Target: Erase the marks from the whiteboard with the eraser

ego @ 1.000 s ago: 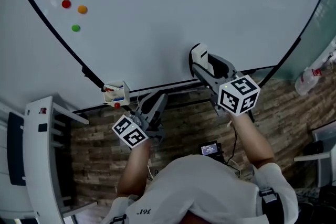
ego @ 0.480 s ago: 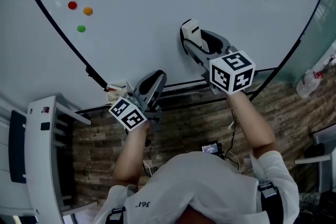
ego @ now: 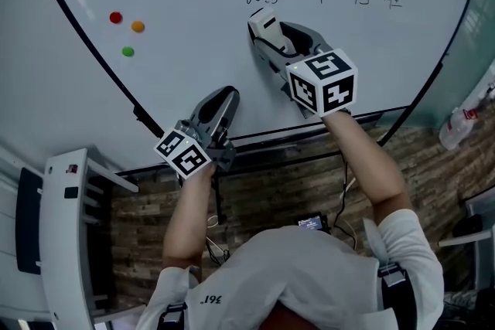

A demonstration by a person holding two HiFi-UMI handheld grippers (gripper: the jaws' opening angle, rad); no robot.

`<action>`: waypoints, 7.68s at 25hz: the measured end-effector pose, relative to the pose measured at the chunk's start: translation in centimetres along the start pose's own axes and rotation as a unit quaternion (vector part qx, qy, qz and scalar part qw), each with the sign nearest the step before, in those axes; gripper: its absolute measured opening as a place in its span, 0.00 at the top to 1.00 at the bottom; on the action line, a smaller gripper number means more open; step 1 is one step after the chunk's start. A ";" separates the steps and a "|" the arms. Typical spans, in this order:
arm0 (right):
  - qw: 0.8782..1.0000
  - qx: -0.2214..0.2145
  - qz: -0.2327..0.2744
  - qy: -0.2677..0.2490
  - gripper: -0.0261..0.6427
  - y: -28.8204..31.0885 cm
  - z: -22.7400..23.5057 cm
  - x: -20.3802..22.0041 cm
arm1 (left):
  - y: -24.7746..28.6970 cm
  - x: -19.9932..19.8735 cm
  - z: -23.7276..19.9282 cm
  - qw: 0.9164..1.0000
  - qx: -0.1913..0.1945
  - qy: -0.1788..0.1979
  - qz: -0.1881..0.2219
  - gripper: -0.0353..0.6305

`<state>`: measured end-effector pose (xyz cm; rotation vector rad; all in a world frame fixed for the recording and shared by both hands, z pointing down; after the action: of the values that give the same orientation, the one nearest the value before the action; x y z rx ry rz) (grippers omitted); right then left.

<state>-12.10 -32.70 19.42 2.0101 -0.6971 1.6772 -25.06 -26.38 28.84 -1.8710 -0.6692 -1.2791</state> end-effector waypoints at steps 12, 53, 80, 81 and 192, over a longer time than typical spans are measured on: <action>0.998 0.053 0.026 -0.035 0.59 5.3 0.1 -6.3 | 0.6 -2.2 -1.4 1.000 -0.004 0.026 0.005 0.88; 0.960 0.248 -0.005 -0.127 0.59 6.2 1.8 -7.8 | -1.8 -0.3 -0.5 1.000 -0.017 0.012 0.001 0.88; 0.960 0.251 -0.021 -0.125 0.59 1.3 9.0 -5.8 | 5.1 2.4 2.5 1.000 -0.010 0.009 -0.015 0.88; 0.960 0.251 -0.022 -0.125 0.59 1.1 9.3 -5.8 | 5.4 2.6 2.5 1.000 -0.009 0.008 -0.016 0.88; 0.928 0.358 -0.065 -0.084 0.59 -18.2 32.9 0.4 | 14.5 6.7 8.5 0.999 -0.018 0.009 -0.028 0.88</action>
<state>24.59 -38.72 13.87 2.6350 0.0418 1.8607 -6.96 -27.74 29.05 -1.8782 -0.6974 -1.3506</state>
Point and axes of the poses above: the fingertips, and each gripper's own axes: y forward along the fingers, z to its right, x out of its underside, the point moved 3 cm from there along -y, backward along the fingers, and after that the axes turned 5 degrees about -z, right-handed, at the moved point
